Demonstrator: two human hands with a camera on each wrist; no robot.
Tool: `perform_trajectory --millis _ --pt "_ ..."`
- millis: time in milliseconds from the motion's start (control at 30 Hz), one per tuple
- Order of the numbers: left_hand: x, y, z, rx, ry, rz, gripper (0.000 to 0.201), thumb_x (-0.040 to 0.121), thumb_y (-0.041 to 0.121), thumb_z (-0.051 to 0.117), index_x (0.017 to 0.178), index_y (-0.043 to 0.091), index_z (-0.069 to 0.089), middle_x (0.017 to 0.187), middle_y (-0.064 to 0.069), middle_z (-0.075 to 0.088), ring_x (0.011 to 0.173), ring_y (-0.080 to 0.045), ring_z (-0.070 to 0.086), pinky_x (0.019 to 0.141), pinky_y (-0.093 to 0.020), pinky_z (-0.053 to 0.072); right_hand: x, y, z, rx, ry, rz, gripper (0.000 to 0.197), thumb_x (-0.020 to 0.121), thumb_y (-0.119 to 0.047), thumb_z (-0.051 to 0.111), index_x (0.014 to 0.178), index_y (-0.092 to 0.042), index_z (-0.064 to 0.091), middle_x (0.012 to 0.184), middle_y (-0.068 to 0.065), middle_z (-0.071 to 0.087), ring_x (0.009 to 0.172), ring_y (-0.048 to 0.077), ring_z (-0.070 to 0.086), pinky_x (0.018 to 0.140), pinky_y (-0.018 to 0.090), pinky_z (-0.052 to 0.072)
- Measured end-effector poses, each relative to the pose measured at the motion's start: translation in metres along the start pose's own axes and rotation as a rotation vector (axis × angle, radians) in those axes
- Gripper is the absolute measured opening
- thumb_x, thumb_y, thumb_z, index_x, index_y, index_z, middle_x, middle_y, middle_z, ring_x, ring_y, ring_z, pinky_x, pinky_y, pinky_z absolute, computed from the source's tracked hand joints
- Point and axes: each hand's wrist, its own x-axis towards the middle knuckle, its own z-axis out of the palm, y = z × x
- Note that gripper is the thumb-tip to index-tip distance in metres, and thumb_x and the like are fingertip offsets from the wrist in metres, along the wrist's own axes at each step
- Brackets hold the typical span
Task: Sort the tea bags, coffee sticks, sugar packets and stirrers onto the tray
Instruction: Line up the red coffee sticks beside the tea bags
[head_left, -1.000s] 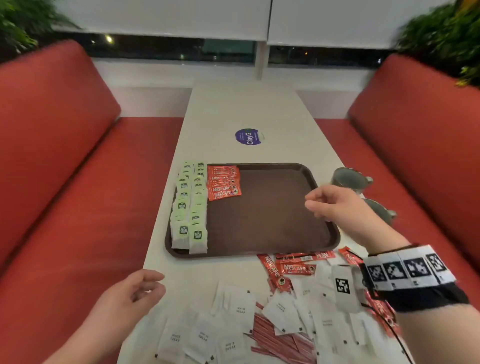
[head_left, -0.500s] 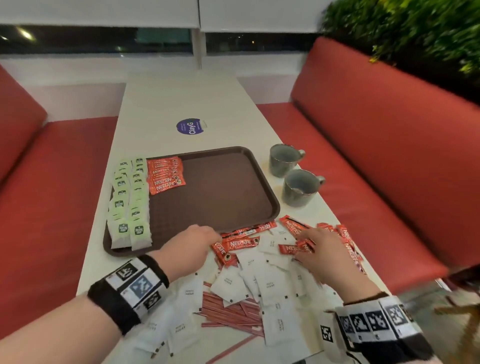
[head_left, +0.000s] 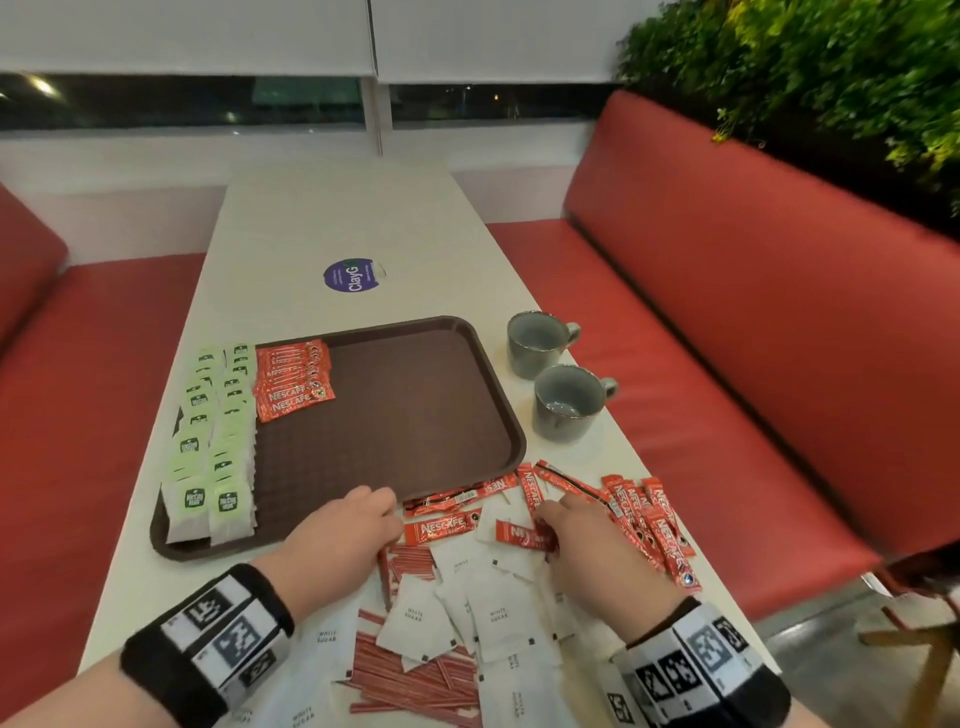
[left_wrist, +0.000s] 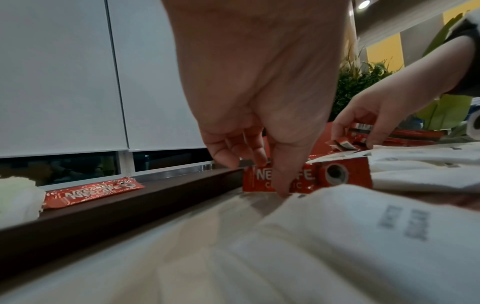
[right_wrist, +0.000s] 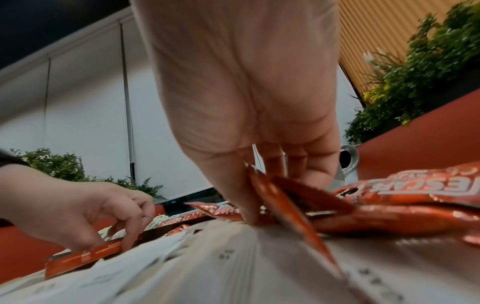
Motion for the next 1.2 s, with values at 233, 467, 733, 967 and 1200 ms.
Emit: perform_trajectory --millis 233,467,733,967,1200 --pt "-0.019 -0.004 -0.008 -0.101 0.179 0.063 0.03 0.057 0.02 0.083 0.069 0.035 0.061 0.079 0.022 0.054 0.073 -0.002 0.049 0.055 -0.016 0.046 0.0 -0.007 -0.004 0.061 0.036 -0.012 0.054 0.084 0.005 0.042 0.132 -0.019 0.047 0.119 0.003 0.05 0.111 0.021 0.049 0.089 0.027 0.045" --pt "-0.041 -0.01 -0.01 -0.158 0.296 0.059 0.027 0.06 0.031 0.079 0.069 0.037 0.054 0.077 0.025 0.054 0.083 0.003 0.037 0.059 -0.018 0.042 -0.003 -0.006 0.0 0.167 0.105 -0.013 0.055 0.086 0.007 0.041 0.133 -0.02 0.048 0.12 0.002 0.05 0.113 0.02 0.048 0.086 0.023 0.041" --pt "-0.052 0.006 -0.01 -0.702 0.217 -0.228 0.019 0.093 0.016 0.047 0.082 0.029 0.038 0.074 0.004 0.057 0.065 -0.006 0.05 0.064 -0.024 0.043 -0.005 -0.017 0.003 0.339 0.199 -0.055 0.043 0.093 0.004 0.037 0.122 -0.022 0.055 0.119 -0.002 0.052 0.107 0.012 0.05 0.09 0.02 0.041" --pt "-0.038 0.032 -0.029 -1.051 0.18 -0.273 0.015 0.095 0.02 0.049 0.084 0.029 0.053 0.07 0.016 0.064 0.059 0.005 0.053 0.06 -0.022 0.044 -0.004 -0.034 -0.007 0.668 0.227 -0.044 0.033 0.096 -0.003 0.042 0.101 -0.031 0.059 0.096 -0.012 0.06 0.073 -0.002 0.052 0.06 0.007 0.038" --pt "-0.022 0.052 -0.047 -1.171 0.185 -0.24 0.013 0.082 0.039 0.068 0.09 0.029 0.063 0.082 0.009 0.067 0.069 0.002 0.059 0.064 -0.018 0.048 -0.001 -0.068 -0.025 1.119 0.167 -0.104 0.038 0.093 0.002 0.047 0.098 -0.03 0.067 0.091 0.001 0.065 0.071 0.015 0.061 0.064 0.033 0.053"
